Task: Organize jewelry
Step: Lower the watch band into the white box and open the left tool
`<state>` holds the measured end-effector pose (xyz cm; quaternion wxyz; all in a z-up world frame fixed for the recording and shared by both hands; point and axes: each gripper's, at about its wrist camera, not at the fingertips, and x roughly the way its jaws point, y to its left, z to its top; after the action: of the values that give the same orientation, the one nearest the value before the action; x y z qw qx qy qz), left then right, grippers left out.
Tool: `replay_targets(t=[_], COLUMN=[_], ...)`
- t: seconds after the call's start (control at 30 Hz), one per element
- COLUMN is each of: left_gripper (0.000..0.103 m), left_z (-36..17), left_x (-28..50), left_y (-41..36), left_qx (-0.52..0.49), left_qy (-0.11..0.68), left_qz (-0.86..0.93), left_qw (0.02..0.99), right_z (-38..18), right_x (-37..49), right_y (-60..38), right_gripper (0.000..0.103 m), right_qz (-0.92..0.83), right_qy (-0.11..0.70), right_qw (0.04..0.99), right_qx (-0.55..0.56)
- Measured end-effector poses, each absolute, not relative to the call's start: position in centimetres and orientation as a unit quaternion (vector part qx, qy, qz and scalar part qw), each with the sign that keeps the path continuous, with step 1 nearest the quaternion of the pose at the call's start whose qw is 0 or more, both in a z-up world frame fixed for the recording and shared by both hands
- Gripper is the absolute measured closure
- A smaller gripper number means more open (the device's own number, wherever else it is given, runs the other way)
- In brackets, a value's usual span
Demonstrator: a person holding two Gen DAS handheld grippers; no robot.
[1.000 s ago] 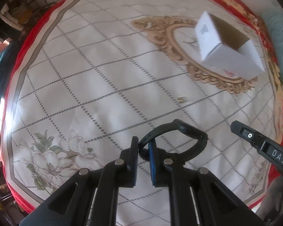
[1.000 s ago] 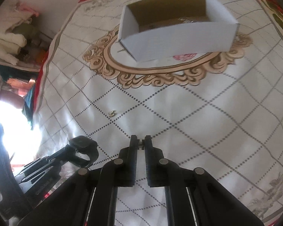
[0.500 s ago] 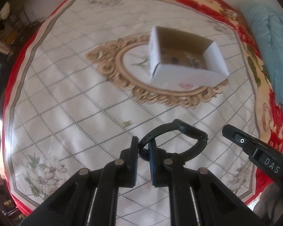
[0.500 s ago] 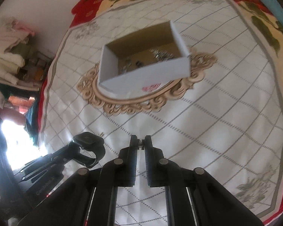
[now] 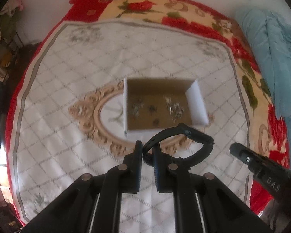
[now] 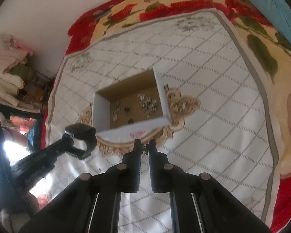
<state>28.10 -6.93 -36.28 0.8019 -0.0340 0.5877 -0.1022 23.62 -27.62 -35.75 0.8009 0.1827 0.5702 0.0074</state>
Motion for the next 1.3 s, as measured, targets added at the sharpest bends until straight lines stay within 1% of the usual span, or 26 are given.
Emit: replay_targets(t=[0.2,0.37,0.63,0.87,1.13,1.17,1.2,1.23,1.27,1.3], left_gripper=[0.095,0.095,0.095,0.095,0.086,0.084,0.073,0.065,0.048,0.036], left_z=[-36.6,-38.4,-42.9,-44.5,-45.6,-45.5,-45.4,-45.2,-45.0,-44.9], left_x=[32.6,35.2,37.4,38.2,38.1,38.0,37.9,37.9,37.8,37.7], left_y=[-7.9,-8.4,-7.9,-8.2,-8.2,-8.1,-7.9,-7.8,-7.7,-7.6], left_qx=[-0.033,-0.036,-0.073,-0.064,-0.068,-0.071,-0.073,-0.073,-0.077,-0.080], left_qy=[0.579,0.596,0.647,0.660,0.677,0.677,0.674,0.672,0.669,0.668], left_qz=[-0.099,-0.099,-0.089,-0.090,-0.084,-0.079,-0.074,-0.071,-0.071,-0.071], left_qw=[0.809,0.796,0.754,0.743,0.728,0.728,0.731,0.733,0.736,0.736], right_z=[-35.8,-37.2,-41.5,-43.8,-44.8,-44.7,-44.6,-44.5,-44.2,-44.0], right_x=[27.6,30.6,33.8,34.2,34.4,34.4,34.4,34.3,34.3,34.2], right_y=[-28.4,-28.2,-26.8,-25.7,-25.1,-25.0,-24.9,-24.9,-24.7,-24.6], right_gripper=[0.095,0.095,0.095,0.095,0.094,0.094,0.093,0.085,0.072,0.063], right_qz=[0.018,0.033,0.059,0.063,0.060,0.059,0.059,0.058,0.051,0.049], right_qy=[0.560,0.561,0.598,0.624,0.642,0.642,0.643,0.643,0.644,0.642], right_qw=[0.808,0.803,0.771,0.753,0.741,0.742,0.742,0.743,0.746,0.748], right_qx=[0.182,0.197,0.212,0.198,0.188,0.185,0.181,0.177,0.165,0.158])
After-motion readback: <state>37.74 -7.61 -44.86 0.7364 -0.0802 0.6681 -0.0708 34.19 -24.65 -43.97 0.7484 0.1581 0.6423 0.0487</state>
